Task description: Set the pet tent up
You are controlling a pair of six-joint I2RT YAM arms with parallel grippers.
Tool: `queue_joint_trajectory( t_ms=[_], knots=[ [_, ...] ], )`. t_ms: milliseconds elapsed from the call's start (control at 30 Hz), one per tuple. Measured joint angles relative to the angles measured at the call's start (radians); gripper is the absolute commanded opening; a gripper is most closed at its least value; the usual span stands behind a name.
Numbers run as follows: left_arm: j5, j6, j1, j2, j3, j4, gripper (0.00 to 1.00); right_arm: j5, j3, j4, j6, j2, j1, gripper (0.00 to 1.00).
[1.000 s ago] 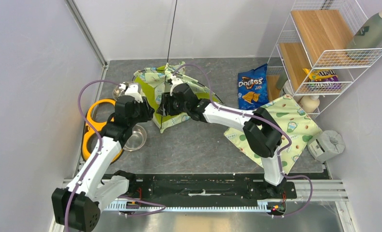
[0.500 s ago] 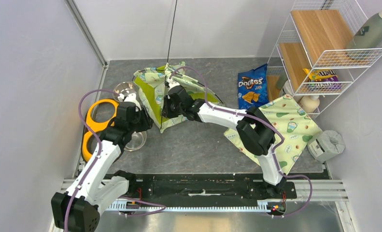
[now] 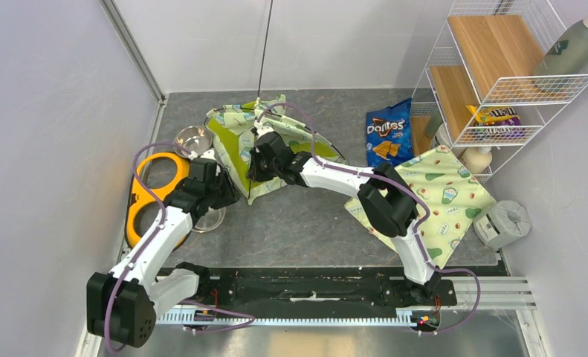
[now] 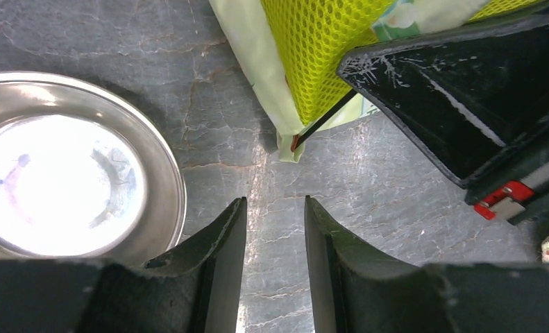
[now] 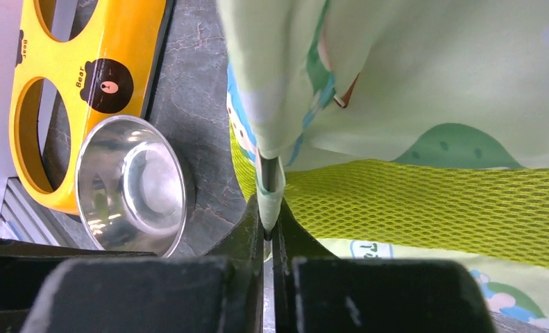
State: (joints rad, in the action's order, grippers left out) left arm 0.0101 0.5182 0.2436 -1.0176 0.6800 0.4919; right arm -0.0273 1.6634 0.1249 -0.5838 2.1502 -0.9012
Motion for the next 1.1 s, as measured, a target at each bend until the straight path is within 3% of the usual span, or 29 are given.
queue_joint_trajectory(
  t_ms=[200, 367, 633, 867, 1100],
  knots=[
    [0.035, 0.041, 0.0, -0.041, -0.025, -0.027, 0.4, 0.0, 0.011, 0.005, -0.01, 0.001, 0.001, 0.0],
    [0.053, 0.107, 0.0, -0.063, -0.038, -0.066, 0.26, -0.002, 0.031, 0.02, -0.037, 0.001, 0.002, 0.0],
    [0.043, 0.148, 0.0, -0.138, -0.039, -0.132, 0.24, -0.006, 0.043, 0.025, -0.054, 0.001, 0.002, 0.0],
    [0.032, 0.147, 0.0, -0.196, -0.04, -0.185, 0.03, -0.016, 0.043, 0.026, -0.056, 0.001, 0.002, 0.0],
    [0.023, 0.146, 0.0, -0.208, -0.04, -0.188, 0.02, -0.017, 0.043, 0.027, -0.055, 0.001, 0.002, 0.0]
  ],
)
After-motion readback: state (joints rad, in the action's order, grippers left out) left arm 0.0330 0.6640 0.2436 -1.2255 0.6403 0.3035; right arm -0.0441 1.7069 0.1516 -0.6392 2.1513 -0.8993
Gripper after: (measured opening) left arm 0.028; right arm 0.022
